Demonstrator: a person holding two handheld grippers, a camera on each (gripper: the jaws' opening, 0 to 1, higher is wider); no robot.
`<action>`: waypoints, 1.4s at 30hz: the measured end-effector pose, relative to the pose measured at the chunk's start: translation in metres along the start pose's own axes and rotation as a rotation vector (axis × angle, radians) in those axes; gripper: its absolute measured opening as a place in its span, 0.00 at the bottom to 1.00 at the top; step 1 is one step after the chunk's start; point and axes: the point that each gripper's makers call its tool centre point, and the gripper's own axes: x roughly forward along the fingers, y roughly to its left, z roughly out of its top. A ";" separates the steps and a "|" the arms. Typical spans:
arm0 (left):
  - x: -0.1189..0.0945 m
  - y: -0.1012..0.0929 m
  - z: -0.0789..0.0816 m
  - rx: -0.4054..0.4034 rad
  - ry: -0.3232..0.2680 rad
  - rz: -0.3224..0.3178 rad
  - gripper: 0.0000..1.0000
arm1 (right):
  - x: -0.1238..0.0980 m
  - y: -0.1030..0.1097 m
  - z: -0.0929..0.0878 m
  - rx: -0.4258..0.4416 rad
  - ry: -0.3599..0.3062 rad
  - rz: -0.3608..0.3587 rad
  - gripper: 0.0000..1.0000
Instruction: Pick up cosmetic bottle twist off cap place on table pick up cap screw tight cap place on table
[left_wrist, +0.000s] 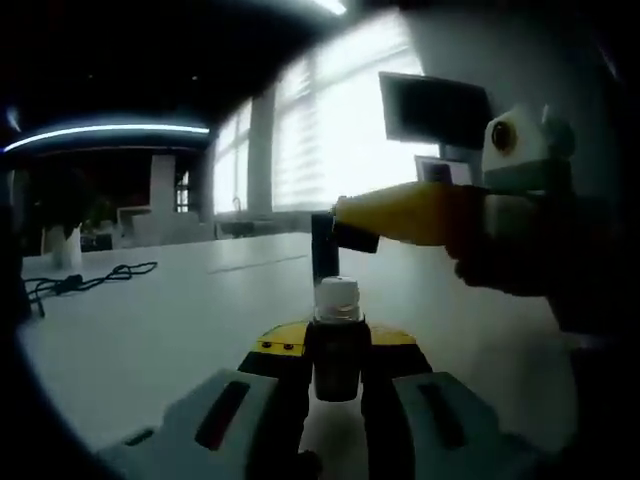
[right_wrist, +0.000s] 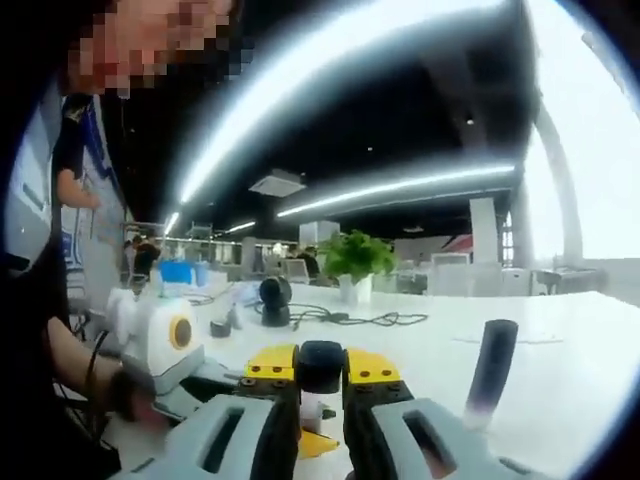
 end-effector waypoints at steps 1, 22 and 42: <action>0.000 0.000 0.000 -0.001 0.000 0.002 0.09 | -0.002 -0.003 0.002 0.006 -0.009 -0.010 0.09; 0.022 0.027 0.003 -0.018 -0.003 0.106 0.09 | -0.035 -0.048 -0.004 -0.077 -0.037 -0.164 0.09; 0.058 0.031 -0.013 0.056 0.066 0.118 0.09 | -0.040 -0.051 -0.011 -0.061 -0.028 -0.172 0.09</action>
